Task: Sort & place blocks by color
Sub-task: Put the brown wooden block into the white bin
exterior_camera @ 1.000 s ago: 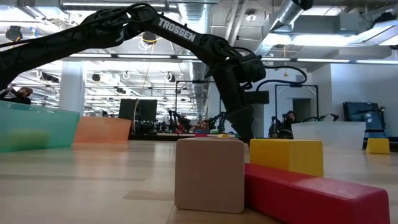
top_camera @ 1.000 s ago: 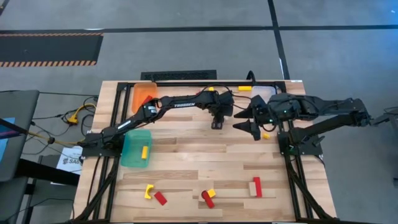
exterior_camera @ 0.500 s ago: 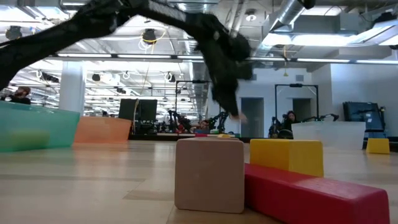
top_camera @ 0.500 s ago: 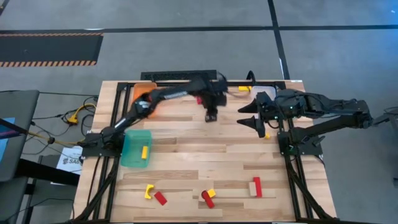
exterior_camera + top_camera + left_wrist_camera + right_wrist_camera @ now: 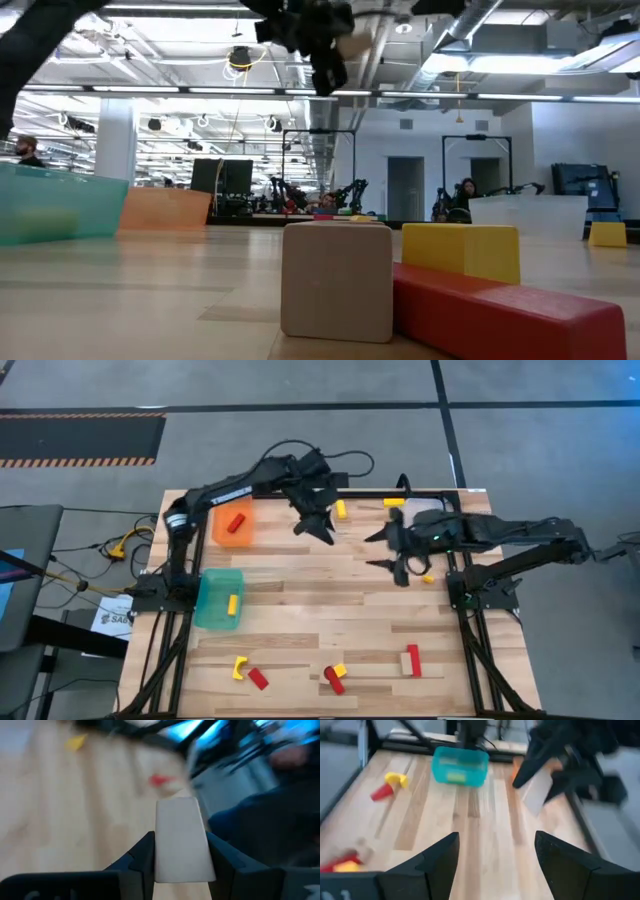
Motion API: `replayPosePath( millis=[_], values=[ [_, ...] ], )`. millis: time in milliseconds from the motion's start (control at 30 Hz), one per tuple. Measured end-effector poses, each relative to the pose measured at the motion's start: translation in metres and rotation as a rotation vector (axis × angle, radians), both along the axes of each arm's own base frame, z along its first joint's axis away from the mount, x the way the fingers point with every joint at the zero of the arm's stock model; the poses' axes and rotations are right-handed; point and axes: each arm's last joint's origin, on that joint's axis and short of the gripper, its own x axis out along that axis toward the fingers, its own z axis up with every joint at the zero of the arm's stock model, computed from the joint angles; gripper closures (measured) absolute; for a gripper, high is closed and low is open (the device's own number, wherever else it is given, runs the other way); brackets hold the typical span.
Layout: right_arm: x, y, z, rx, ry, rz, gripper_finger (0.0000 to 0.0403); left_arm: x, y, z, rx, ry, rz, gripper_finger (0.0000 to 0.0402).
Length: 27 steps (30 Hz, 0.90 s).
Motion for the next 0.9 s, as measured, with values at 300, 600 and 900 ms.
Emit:
replayPosePath(
  millis=[300,600,900],
  values=[
    [0.045,0.006,-0.005,-0.235,-0.132,0.068,0.0121,0.004,-0.037,-0.02,-0.135,-0.112,-0.033,0.0301],
    [0.046,0.005,-0.001,-0.234,-0.167,0.061,0.0122,0.011,-0.04,-0.013,-0.177,-0.188,-0.061,0.0301],
    [0.045,0.019,-0.004,-0.221,-0.15,0.076,0.0122,0.006,-0.025,-0.008,-0.179,-0.21,-0.025,0.0301]
  ],
)
